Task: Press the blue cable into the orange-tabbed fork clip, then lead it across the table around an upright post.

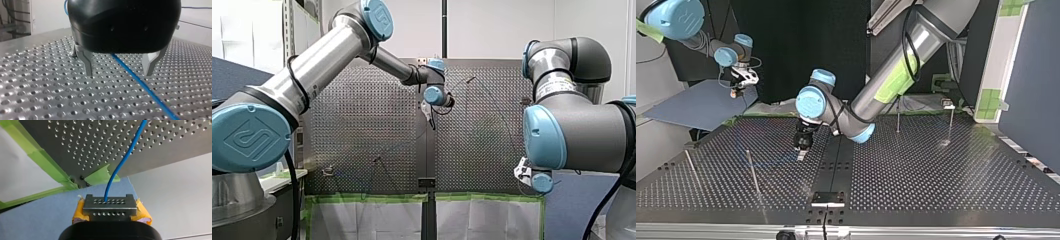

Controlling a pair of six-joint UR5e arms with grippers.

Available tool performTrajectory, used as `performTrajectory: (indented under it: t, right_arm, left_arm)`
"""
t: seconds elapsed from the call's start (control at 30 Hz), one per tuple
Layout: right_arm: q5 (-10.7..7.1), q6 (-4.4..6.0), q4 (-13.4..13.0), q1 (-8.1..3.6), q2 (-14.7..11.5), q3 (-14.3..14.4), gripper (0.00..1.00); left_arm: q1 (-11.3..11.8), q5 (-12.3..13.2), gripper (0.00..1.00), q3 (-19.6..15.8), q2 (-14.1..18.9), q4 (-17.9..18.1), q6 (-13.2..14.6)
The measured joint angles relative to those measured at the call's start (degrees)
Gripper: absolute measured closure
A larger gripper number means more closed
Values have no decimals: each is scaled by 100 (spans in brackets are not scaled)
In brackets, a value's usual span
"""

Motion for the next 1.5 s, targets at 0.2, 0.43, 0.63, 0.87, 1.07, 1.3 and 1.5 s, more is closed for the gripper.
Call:
performTrajectory:
  t: [0.2,0.43,0.63,0.87,1.07,1.3,1.5]
  right_arm:
    - [-71,-158,-282,25,4,-1,100]
    - [-408,-406,-655,-37,54,-52,100]
    - [-619,-540,-834,-128,259,-175,100]
    - [-647,-597,-850,-205,313,-193,100]
    - [-654,-602,-836,-212,320,-195,100]
    - [-655,-588,-825,-214,332,-197,100]
    - [-687,-581,-825,-215,340,-196,100]
  left_arm:
    - [-3,-192,4,0,1,-252,-338]
    - [0,-410,4,0,1,-291,-548]
    - [-3,-596,4,0,1,-293,-587]
    - [-50,-962,4,1,14,-379,-604]
    - [-136,-1205,4,0,24,-522,-613]
    - [-225,-1434,4,0,82,-650,-604]
    - [-307,-1447,4,-6,182,-690,-598]
